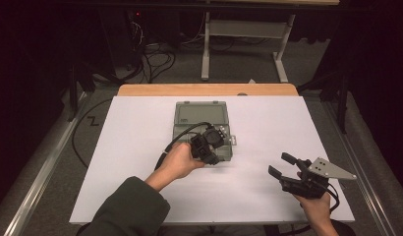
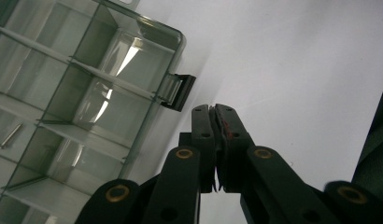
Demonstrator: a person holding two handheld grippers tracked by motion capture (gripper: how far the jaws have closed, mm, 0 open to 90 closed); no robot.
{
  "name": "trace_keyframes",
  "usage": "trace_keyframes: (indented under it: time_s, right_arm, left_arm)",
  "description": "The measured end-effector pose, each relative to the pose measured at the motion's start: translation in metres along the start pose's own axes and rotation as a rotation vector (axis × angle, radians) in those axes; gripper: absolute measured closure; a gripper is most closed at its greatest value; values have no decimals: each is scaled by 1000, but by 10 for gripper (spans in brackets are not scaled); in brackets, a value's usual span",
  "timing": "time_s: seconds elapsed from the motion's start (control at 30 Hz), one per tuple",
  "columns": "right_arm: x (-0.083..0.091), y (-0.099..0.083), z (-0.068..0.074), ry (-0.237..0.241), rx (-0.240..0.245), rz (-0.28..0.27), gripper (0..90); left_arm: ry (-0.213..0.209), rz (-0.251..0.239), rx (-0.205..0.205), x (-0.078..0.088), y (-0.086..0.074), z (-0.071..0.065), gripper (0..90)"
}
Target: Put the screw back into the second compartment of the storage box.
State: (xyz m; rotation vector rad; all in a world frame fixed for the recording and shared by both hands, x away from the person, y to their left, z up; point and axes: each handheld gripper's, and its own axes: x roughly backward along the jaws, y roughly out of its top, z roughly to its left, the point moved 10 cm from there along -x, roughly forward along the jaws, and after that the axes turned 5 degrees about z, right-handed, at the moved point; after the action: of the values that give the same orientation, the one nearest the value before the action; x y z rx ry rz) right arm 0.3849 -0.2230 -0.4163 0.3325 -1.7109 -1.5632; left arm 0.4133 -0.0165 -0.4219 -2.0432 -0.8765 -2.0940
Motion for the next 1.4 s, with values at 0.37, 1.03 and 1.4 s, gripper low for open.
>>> trace_keyframes:
  time_s: [0.37,1.03,1.4]
  right_arm:
    - [0,0,0,0,-1,3,308]
    - [0,0,1,2,-1,3,308]
    - [0,0,0,3,-1,4,308]
  left_arm:
    - [47,-15,69,13,-2,28,868]
    - [80,-18,188,15,-5,73,867]
    - [96,-4,256,4,-8,94,866]
